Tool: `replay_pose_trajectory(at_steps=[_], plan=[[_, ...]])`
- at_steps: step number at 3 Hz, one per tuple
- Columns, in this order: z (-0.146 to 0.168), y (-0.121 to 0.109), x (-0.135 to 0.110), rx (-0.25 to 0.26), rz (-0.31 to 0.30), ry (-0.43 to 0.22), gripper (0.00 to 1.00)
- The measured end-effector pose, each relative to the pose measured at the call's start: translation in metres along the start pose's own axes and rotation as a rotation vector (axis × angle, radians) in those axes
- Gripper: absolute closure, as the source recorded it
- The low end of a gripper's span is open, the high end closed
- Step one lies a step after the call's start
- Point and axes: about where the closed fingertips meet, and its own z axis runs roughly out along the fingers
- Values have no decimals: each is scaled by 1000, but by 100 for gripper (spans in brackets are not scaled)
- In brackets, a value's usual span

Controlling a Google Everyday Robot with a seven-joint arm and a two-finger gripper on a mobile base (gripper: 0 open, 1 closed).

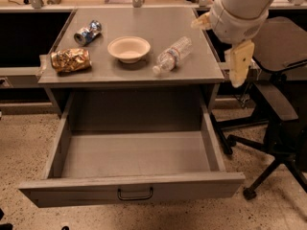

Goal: Place water bottle into top drawer

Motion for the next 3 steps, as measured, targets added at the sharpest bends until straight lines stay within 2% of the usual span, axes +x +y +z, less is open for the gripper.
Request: replay_pose_trajectory(at_steps=[1, 2, 3], plan=[[-1, -42, -4, 57, -175, -43, 0], [-6, -50, -3, 80, -277, -41, 0], [7, -57, -2, 26, -304, -50, 0]])
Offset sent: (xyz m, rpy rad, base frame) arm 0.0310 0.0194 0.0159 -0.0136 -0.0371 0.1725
